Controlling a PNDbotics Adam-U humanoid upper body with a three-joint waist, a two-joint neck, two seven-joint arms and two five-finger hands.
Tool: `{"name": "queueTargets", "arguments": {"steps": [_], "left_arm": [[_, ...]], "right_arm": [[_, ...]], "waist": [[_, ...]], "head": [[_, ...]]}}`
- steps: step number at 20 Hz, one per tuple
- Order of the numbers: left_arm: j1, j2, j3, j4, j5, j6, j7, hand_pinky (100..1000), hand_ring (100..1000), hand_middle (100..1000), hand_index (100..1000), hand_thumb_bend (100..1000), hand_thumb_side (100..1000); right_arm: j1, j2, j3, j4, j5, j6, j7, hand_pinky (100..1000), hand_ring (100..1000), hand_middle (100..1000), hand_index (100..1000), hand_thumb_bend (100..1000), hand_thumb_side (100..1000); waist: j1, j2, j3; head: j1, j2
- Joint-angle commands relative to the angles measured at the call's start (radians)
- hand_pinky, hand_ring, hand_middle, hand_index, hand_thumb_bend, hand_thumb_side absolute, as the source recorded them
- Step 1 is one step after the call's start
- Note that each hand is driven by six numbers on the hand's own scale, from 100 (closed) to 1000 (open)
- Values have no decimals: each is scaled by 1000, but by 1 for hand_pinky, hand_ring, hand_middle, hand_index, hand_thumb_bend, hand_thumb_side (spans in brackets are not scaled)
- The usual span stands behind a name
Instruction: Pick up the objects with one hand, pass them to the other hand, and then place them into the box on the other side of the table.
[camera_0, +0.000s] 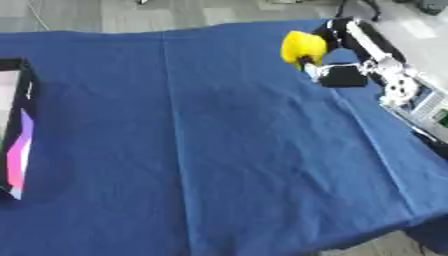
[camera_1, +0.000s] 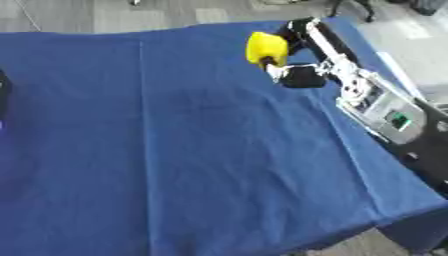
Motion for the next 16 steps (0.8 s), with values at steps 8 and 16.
{"name": "queueTargets", "arguments": {"steps": [8, 16], "left_arm": [[-188, -61, -17, 34, 36, 40, 3, 1000, 718, 680, 758, 100, 394], [-316, -143, -100, 56, -21, 43, -64, 1000, 741, 702, 772, 100, 306]], "right_arm": [[-152, 61, 120, -15, -1, -58, -35, 615, 599, 517, 599, 178, 100], [-229, 131, 226, -15, 55, 4, -126, 606, 597, 524, 602, 184, 100]], "waist": [[34, -67, 8], [39, -74, 21]], "head": [[-46, 8], [-78, 8]]}}
